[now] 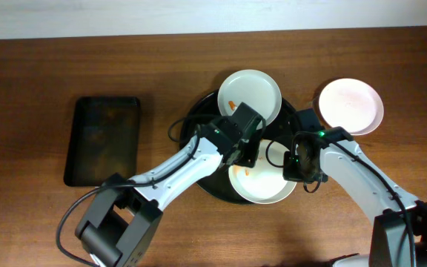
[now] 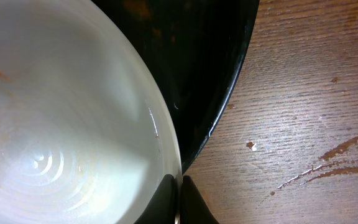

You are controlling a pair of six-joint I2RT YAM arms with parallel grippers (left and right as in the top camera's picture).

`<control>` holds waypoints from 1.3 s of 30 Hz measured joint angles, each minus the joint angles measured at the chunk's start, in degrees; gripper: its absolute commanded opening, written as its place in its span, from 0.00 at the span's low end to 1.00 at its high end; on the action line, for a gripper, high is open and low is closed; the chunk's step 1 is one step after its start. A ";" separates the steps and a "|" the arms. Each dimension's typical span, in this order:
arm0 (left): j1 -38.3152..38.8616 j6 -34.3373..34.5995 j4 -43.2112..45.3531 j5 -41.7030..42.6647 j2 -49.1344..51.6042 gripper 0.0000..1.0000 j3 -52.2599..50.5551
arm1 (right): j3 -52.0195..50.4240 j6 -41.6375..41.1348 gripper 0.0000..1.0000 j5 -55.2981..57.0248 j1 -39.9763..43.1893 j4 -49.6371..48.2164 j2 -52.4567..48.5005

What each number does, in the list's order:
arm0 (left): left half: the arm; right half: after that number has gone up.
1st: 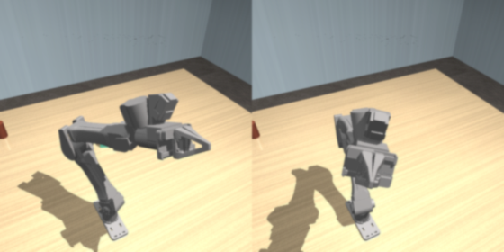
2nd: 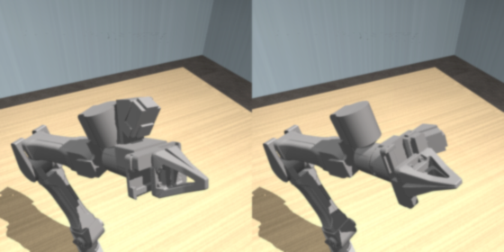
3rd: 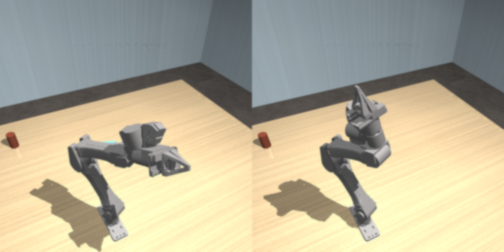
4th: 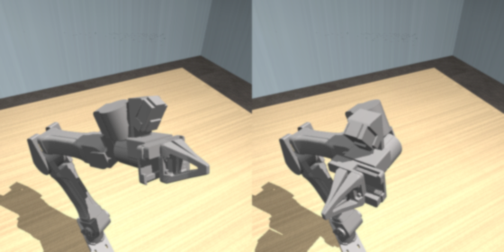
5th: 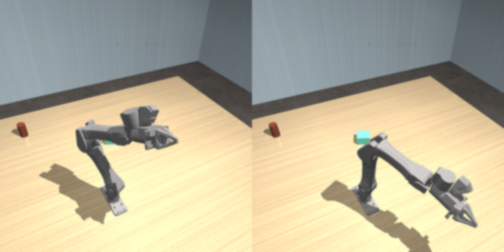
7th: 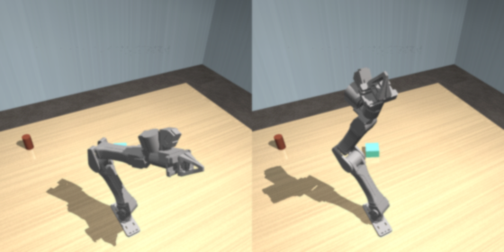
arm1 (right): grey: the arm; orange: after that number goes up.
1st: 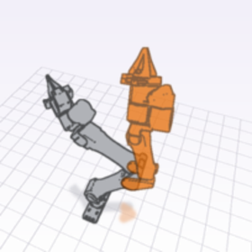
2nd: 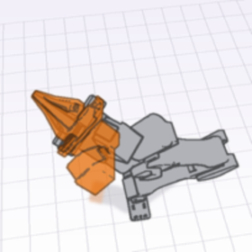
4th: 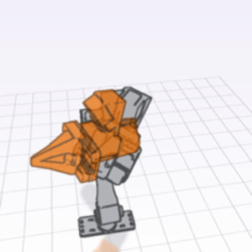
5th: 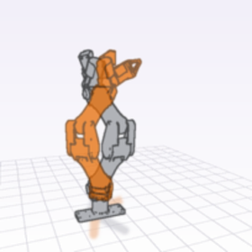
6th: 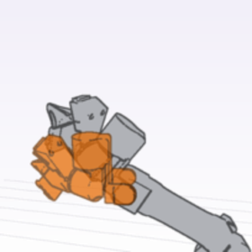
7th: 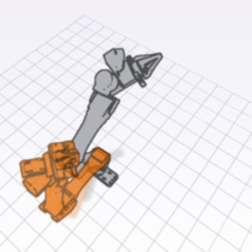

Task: Clean dirty plates on tray and stack at the side
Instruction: 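Scrub the tilted plate with the sponge held in the left gripper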

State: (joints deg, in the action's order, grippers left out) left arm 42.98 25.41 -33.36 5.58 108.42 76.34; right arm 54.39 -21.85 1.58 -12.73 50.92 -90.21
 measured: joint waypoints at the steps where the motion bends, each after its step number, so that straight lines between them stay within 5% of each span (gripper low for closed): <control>1: 0.24 0.09 0.90 0.26 0.00 0.00 -0.96 | 0.00 0.04 0.04 0.00 0.00 0.00 0.00; 15: 5.75 1.60 10.82 0.04 0.00 0.00 -11.08 | 0.00 0.02 0.04 0.00 0.00 -0.02 0.00; 28: 5.05 0.98 11.54 -15.15 -0.31 0.00 -11.02 | 0.00 0.04 0.04 0.00 0.00 0.02 0.04; 39: 4.83 1.25 16.90 -9.11 -1.60 0.00 -7.28 | 0.00 0.04 0.04 0.00 0.00 0.07 0.04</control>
State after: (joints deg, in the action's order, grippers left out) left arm 47.81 26.65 -16.47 -3.53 106.83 69.06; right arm 54.39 -21.80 1.58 -12.73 50.98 -90.17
